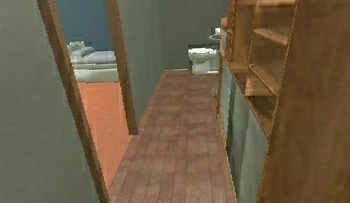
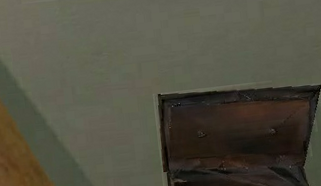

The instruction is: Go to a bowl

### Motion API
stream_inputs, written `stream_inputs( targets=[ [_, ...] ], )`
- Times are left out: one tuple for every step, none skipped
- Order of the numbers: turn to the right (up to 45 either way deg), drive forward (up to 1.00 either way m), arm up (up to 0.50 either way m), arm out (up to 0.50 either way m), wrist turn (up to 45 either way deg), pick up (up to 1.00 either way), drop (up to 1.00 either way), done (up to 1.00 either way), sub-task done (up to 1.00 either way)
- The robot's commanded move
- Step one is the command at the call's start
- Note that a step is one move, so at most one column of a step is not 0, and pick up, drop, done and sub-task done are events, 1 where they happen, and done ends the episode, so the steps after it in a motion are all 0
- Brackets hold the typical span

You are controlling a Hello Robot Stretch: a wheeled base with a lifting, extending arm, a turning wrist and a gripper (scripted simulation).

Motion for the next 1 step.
stream_inputs(
  targets=[
    [0.0,1.0,0.0,0.0,0.0,0.0,0.0,0.0,0.0]
  ],
)
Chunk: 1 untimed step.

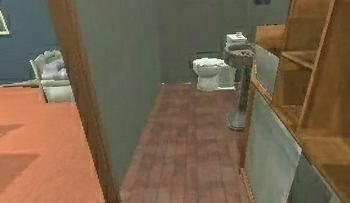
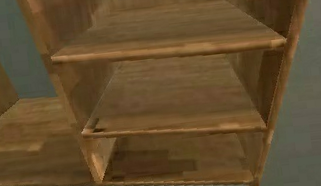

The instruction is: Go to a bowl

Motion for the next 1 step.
stream_inputs(
  targets=[
    [-3.0,0.0,0.0,0.0,0.0,0.0,0.0,0.0,0.0]
  ],
)
